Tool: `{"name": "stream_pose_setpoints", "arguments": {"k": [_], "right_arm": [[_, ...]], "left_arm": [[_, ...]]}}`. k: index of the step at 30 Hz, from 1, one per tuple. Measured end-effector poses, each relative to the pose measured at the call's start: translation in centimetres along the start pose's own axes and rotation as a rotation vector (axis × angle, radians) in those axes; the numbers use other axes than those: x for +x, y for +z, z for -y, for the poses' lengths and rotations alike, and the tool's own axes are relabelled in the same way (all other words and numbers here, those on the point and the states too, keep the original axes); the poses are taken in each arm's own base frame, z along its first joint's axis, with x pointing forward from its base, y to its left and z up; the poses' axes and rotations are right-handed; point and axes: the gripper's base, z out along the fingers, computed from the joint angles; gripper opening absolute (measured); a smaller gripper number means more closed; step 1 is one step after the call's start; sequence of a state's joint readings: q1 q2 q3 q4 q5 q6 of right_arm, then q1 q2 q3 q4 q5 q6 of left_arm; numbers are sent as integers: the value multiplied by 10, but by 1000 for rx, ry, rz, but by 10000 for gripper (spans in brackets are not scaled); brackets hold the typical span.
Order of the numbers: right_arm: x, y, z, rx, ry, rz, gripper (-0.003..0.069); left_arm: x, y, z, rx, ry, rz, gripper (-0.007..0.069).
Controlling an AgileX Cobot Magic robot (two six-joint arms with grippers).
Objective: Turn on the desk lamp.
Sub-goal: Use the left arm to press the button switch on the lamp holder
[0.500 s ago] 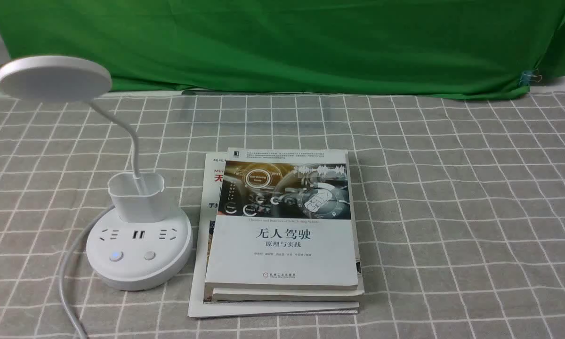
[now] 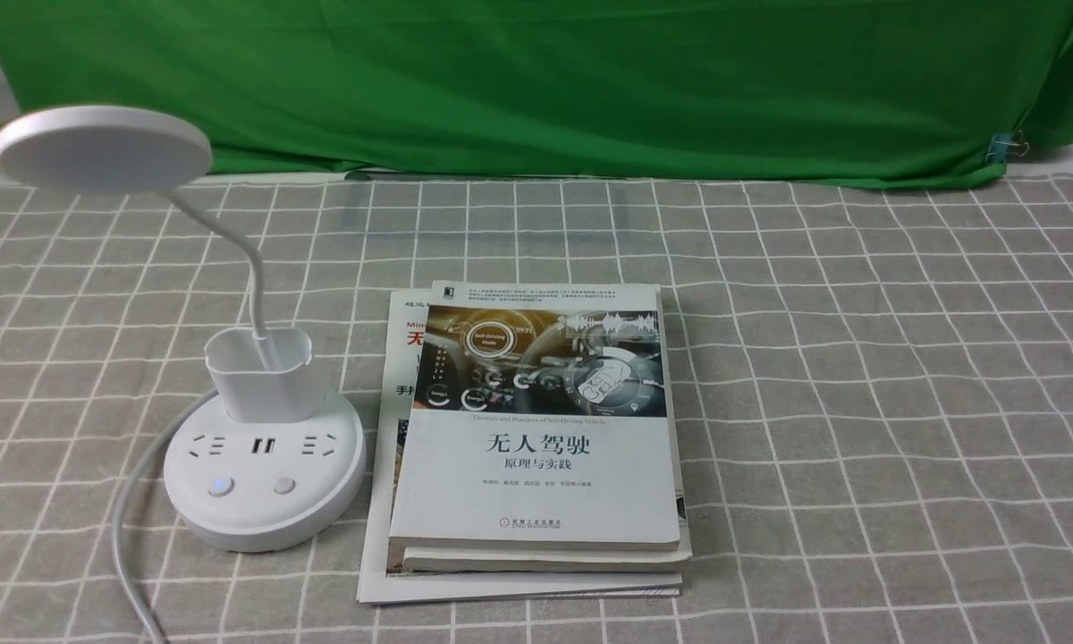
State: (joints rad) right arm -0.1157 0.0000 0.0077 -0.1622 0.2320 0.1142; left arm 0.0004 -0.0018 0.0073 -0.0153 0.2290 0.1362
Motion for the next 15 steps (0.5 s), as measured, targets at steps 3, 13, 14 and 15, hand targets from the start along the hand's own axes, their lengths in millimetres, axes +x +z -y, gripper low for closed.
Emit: {"name": "stream_pose_setpoints", "arguments": {"k": [3,13,14,15], "right_arm": [[0,0,0,0,0,-1,245],[0,0,0,0,0,0,245],[0,0,0,0,0,0,245],[0,0,0,0,0,0,245]], "left_arm": [[0,0,0,-1,4,0,19],[0,0,0,-3,15,0,19],[0,0,0,-4,15,0,19],[-1,0,0,-4,15,6,19]]}}
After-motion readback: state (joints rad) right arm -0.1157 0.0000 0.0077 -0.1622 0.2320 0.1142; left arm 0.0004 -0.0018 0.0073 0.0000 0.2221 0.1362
